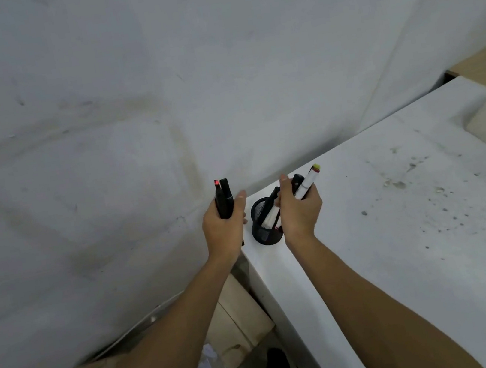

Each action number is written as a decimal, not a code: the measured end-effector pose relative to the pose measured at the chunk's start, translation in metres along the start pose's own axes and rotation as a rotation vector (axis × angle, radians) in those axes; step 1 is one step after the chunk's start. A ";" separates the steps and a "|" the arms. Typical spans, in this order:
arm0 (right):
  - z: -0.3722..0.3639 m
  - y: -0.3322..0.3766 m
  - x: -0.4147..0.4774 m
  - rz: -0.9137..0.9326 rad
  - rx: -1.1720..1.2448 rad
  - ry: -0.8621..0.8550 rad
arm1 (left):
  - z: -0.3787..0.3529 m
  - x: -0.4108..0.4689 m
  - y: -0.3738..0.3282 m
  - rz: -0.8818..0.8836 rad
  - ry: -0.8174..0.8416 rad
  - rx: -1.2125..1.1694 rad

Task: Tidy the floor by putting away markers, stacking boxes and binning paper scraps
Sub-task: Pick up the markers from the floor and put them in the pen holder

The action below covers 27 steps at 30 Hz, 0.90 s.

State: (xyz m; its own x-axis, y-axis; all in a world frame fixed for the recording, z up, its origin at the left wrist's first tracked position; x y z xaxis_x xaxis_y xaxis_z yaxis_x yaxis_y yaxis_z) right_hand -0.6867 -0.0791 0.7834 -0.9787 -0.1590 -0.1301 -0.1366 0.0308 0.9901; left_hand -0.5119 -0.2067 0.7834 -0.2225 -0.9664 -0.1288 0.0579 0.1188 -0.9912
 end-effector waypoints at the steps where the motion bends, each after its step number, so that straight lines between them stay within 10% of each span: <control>1: -0.004 -0.002 0.006 0.001 0.003 -0.014 | -0.005 0.005 0.000 0.006 -0.019 -0.011; 21: -0.017 -0.067 0.024 -0.097 0.077 0.006 | -0.074 0.039 0.032 0.058 -0.148 -0.081; 27: 0.003 -0.037 0.025 0.123 0.071 -0.080 | -0.071 0.035 0.039 0.053 -0.179 -0.028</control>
State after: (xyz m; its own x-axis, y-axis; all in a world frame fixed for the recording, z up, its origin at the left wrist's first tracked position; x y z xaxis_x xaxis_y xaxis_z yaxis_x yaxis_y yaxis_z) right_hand -0.7064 -0.0809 0.7435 -0.9974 -0.0707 -0.0143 -0.0224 0.1151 0.9931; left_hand -0.5864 -0.2193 0.7379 -0.0433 -0.9835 -0.1759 0.0373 0.1743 -0.9840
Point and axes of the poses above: each hand's wrist, its own x-axis towards the middle knuckle, its own z-axis out of the back of the hand, y = z × x, the point moved 10 cm from there along x, towards the middle knuckle, and after that the axes turned 5 degrees about -y, right-handed, at the moved point
